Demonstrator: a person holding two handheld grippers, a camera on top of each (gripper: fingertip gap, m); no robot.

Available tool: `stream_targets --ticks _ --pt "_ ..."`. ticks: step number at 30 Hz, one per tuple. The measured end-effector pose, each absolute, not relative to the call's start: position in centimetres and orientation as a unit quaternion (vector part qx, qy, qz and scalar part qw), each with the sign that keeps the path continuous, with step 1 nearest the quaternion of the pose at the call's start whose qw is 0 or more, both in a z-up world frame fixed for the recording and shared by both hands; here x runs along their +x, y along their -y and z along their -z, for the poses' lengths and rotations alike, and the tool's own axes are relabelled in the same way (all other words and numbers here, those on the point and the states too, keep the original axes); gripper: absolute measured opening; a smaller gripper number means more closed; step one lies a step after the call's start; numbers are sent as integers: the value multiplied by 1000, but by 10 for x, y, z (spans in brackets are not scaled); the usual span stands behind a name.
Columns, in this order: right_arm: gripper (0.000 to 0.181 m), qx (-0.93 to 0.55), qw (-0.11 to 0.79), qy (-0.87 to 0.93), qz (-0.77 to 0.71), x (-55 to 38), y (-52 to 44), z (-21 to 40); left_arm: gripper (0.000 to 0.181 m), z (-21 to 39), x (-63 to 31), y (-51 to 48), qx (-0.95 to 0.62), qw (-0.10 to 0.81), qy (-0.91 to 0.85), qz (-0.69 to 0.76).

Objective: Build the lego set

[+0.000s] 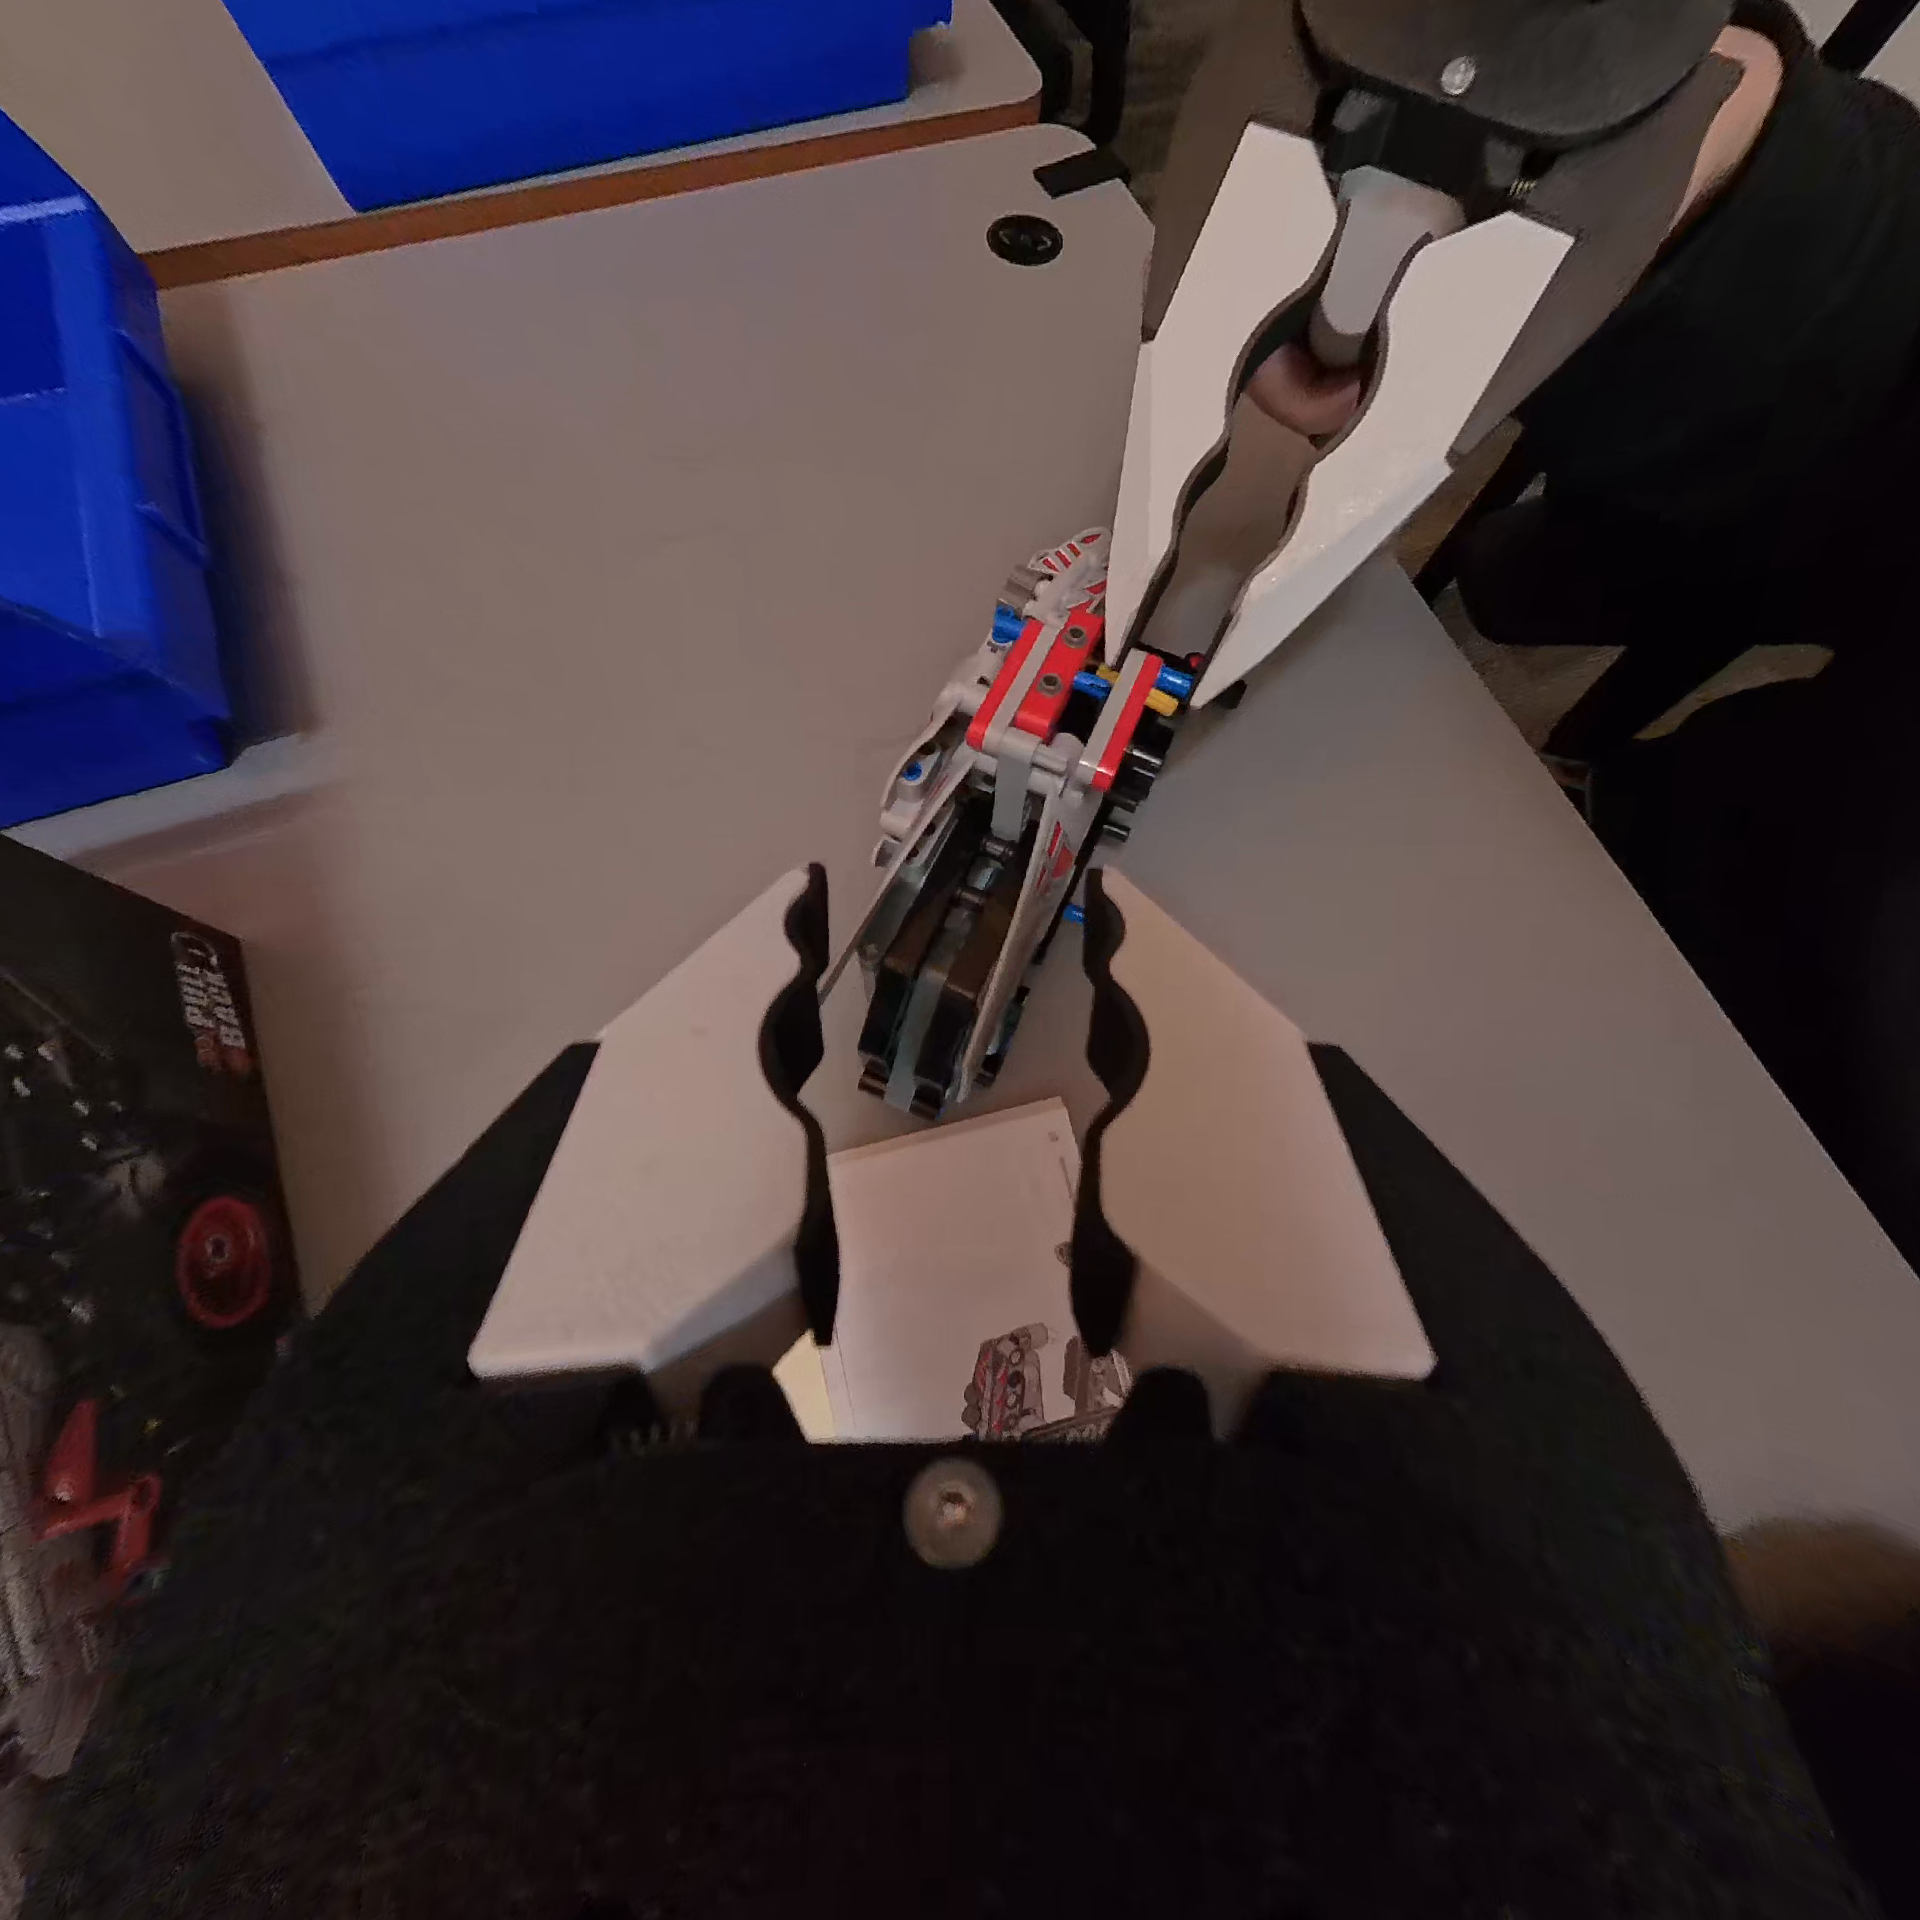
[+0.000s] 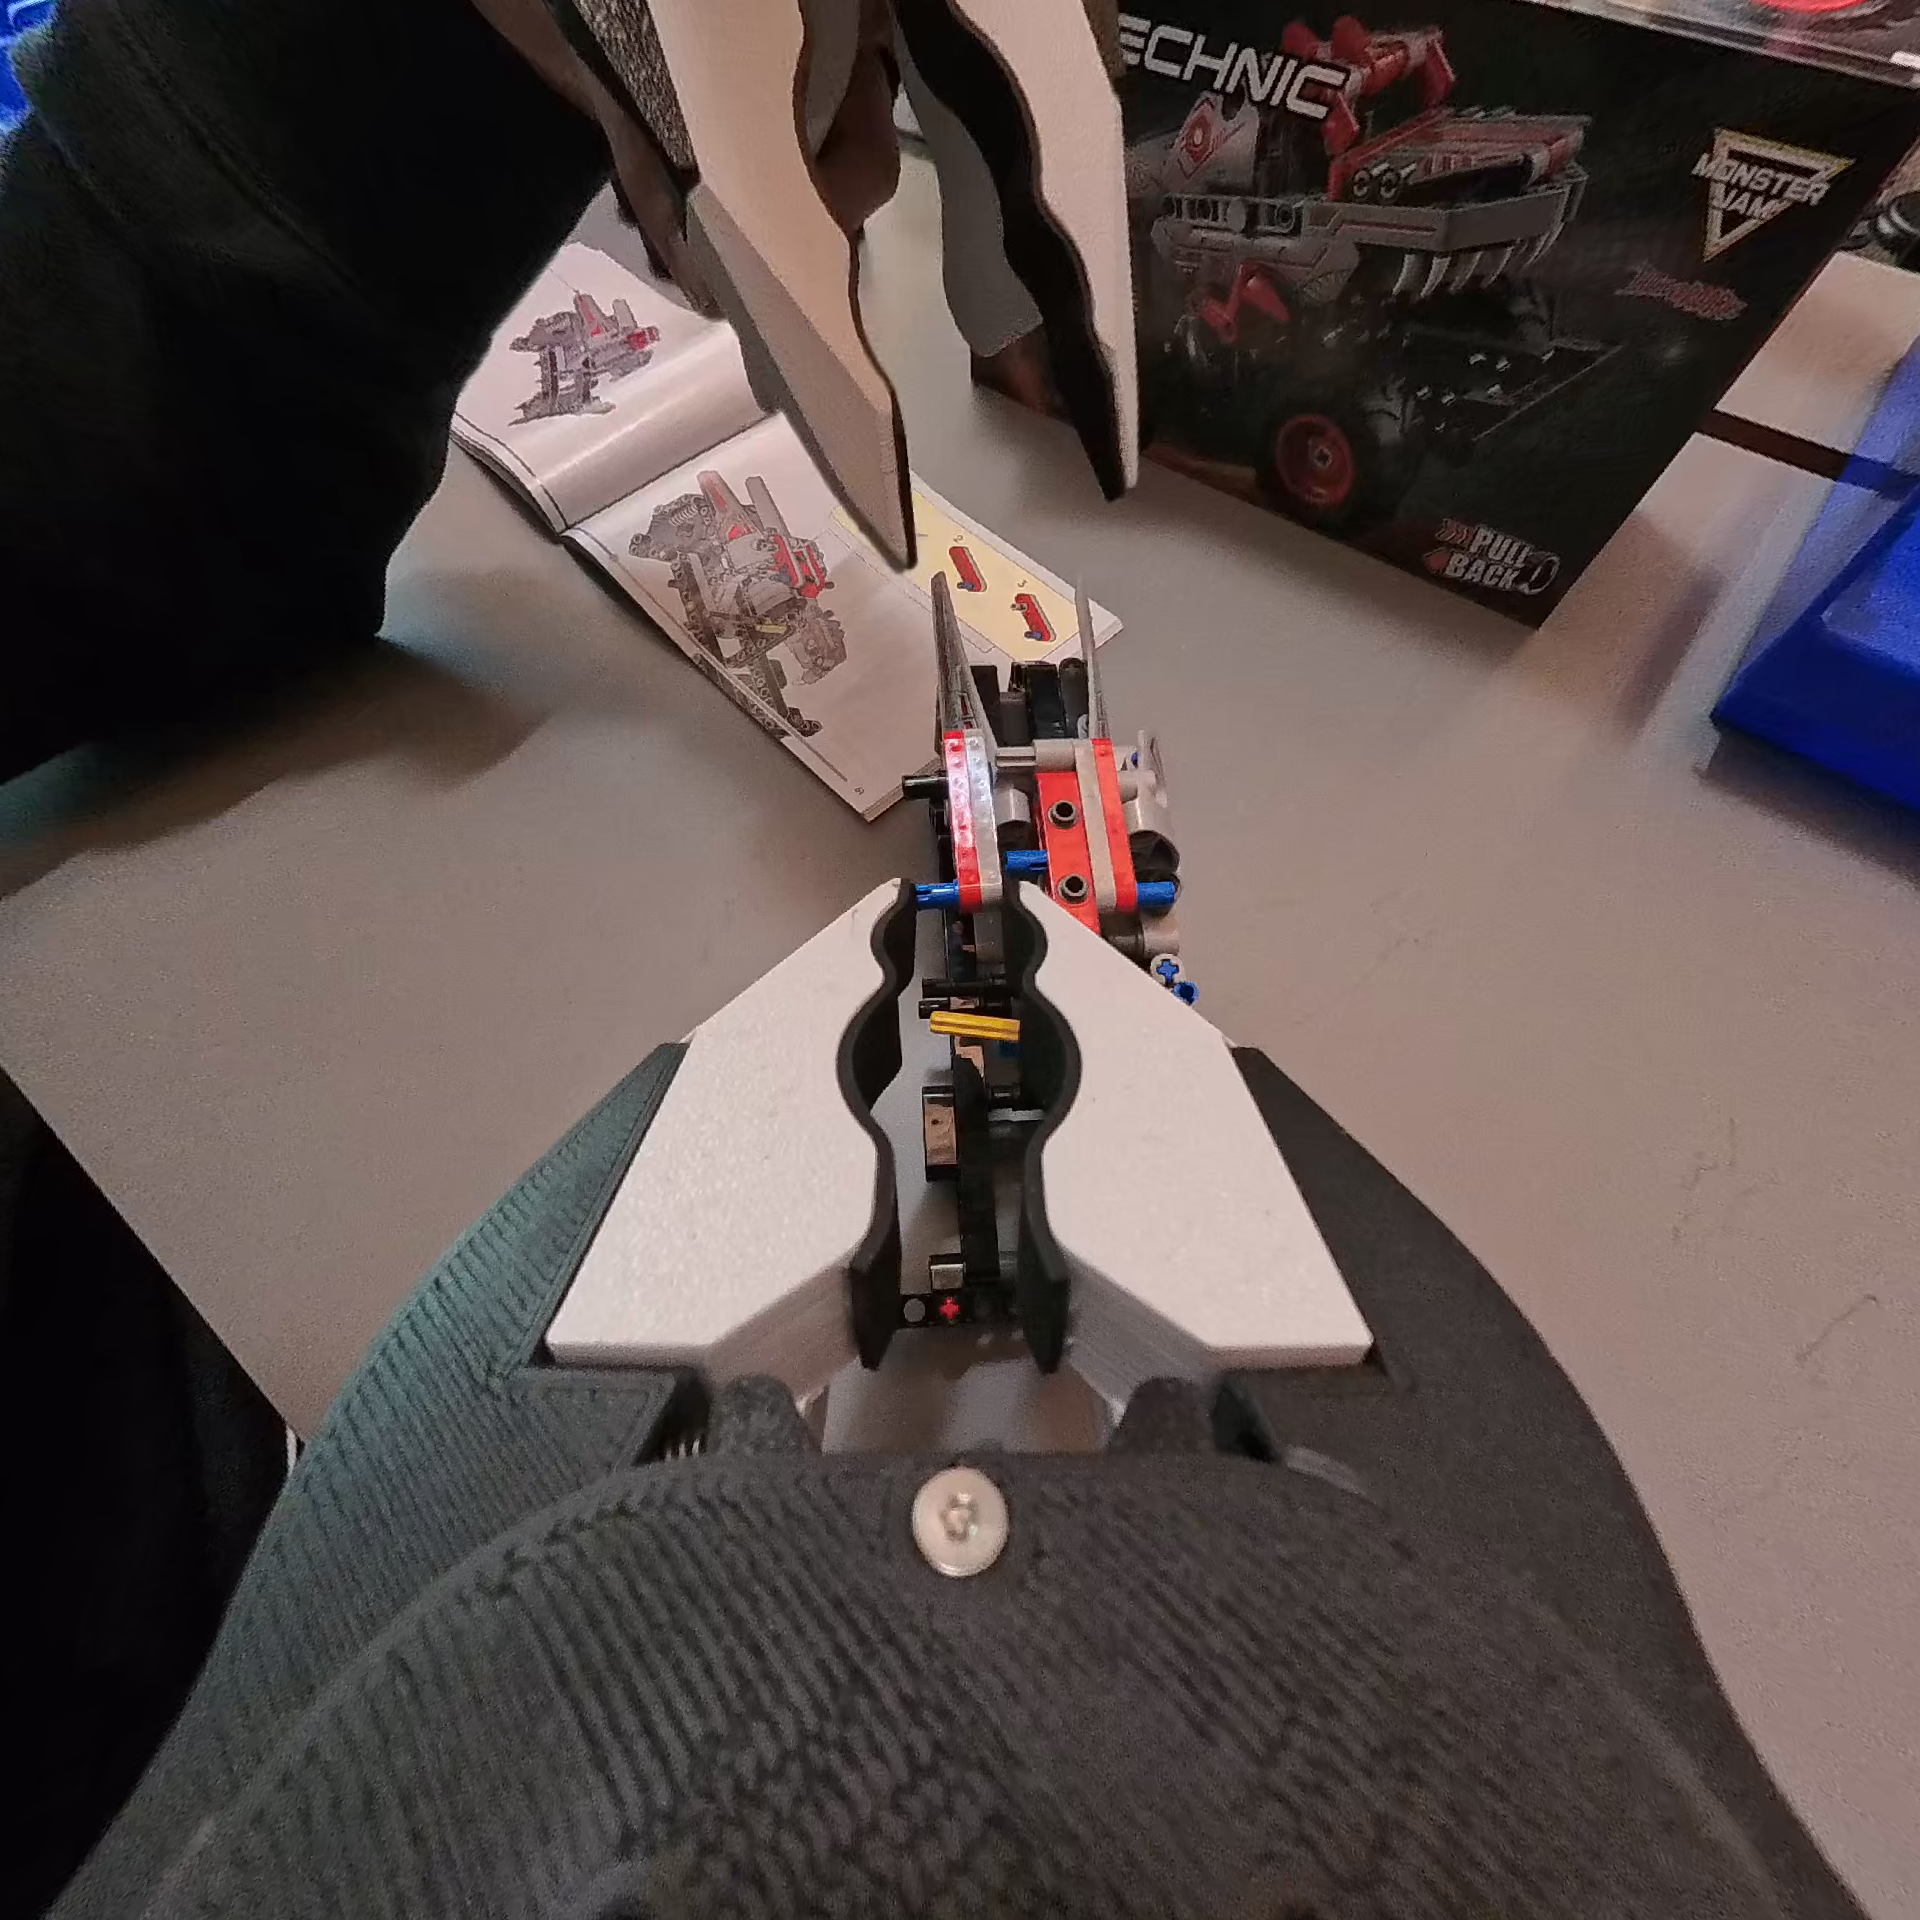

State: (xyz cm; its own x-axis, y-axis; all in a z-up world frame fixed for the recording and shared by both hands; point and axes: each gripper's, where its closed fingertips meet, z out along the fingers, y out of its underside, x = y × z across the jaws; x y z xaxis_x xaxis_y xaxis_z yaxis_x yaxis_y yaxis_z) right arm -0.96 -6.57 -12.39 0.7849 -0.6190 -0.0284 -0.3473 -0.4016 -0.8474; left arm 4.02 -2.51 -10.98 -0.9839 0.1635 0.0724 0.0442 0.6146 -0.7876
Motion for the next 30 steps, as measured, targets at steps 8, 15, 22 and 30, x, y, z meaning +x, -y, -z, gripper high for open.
stream_targets --ticks 8,15,22,30 --pt "14 -824 463 -296 142 -10 65 124 56 128 25 45 -100 100 887 -439" --pt "15 -825 456 -302 142 -10 67 126 55 137 19 56 -115 117 879 -447" --pt "14 -822 458 -306 143 -9 70 125 51 132 24 64 -112 115 861 -482" --pt "14 -821 460 -307 143 -7 69 125 49 130 23 64 -132 119 850 -497"
